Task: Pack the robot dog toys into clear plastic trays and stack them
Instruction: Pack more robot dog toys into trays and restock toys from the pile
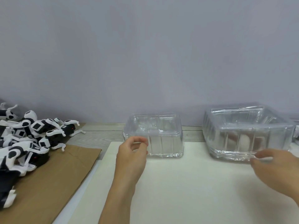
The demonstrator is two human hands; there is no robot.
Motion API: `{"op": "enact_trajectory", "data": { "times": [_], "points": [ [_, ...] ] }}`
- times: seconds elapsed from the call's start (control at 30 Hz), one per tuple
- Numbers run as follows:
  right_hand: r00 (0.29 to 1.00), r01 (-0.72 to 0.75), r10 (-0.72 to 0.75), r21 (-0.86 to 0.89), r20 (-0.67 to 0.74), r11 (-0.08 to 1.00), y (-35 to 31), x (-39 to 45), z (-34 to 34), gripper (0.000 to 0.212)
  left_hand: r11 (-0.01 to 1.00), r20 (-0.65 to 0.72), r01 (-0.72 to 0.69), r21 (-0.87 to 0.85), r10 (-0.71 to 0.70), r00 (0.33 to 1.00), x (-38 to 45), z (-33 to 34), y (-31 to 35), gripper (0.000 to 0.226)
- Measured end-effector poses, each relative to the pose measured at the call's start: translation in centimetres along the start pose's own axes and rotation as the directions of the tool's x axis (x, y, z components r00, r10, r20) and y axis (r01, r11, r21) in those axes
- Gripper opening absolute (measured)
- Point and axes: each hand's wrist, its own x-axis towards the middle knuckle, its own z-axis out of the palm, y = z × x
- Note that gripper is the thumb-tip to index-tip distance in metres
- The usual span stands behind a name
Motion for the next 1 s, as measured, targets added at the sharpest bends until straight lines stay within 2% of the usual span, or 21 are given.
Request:
{"op": "enact_trajectory", "data": {
  "times": [0.1, 0.2, 0.3, 0.37, 0.47, 0.53, 0.63, 0.83, 0.93, 1.0],
  "points": [
    [0.999, 0.035, -0.035, -0.006, -0.026, 0.999, -1.0, -0.5, 0.2, 0.015, 0.999, -0.038, -0.041, 0.025, 0.042, 0.998, 0.2, 0.0, -0.3, 0.024],
    [0.988, 0.151, -0.151, 0.003, 0.021, 0.989, -2.6, -1.6, 0.4, 0.007, 0.99, -0.082, -0.108, 0.091, 0.115, 0.99, 0.4, -0.2, -0.8, 0.027],
    [0.957, 0.273, -0.277, 0.056, 0.088, 0.96, -4.0, -2.7, 0.6, 0.01, 0.961, -0.041, -0.18, 0.208, 0.193, 0.98, 0.6, -0.4, -1.4, 0.06],
    [0.924, 0.354, -0.367, 0.119, 0.107, 0.928, -5.0, -3.5, 1.0, 0.012, 0.933, 0.02, -0.2, 0.298, 0.204, 0.979, 0.6, -0.4, -1.6, 0.072],
    [0.877, 0.44, -0.466, 0.198, 0.113, 0.876, -5.9, -4.3, 1.9, 0.007, 0.882, 0.074, -0.231, 0.41, 0.22, 0.973, 0.6, -0.1, -1.9, 0.064],
    [0.856, 0.478, -0.508, 0.222, 0.1, 0.85, -6.1, -4.5, 2.4, 0.006, 0.847, 0.057, -0.272, 0.456, 0.277, 0.959, 0.5, -0.1, -1.9, 0.049],
    [0.821, 0.537, -0.566, 0.242, 0.067, 0.808, -6.2, -4.7, 2.8, 0.011, 0.823, 0.066, -0.357, 0.443, 0.368, 0.928, 0.4, -0.2, -1.8, 0.028],
    [0.724, 0.67, -0.686, 0.302, -0.069, 0.678, -7.4, -5.8, 3.0, 0.026, 0.75, 0.099, -0.512, 0.419, 0.523, 0.847, 0.3, 0.2, -1.3, 0.039],
    [0.675, 0.72, -0.735, 0.28, -0.07, 0.635, -7.8, -6.3, 3.2, 0.038, 0.684, 0.132, -0.62, 0.385, 0.624, 0.77, -0.3, 0.5, -0.1, 0.042],
    [0.675, 0.732, -0.731, 0.217, -0.098, 0.646, -7.8, -6.3, 3.4, 0.041, 0.637, 0.152, -0.68, 0.363, 0.679, 0.718, -0.8, 0.7, 0.6, 0.034]
  ]
}}
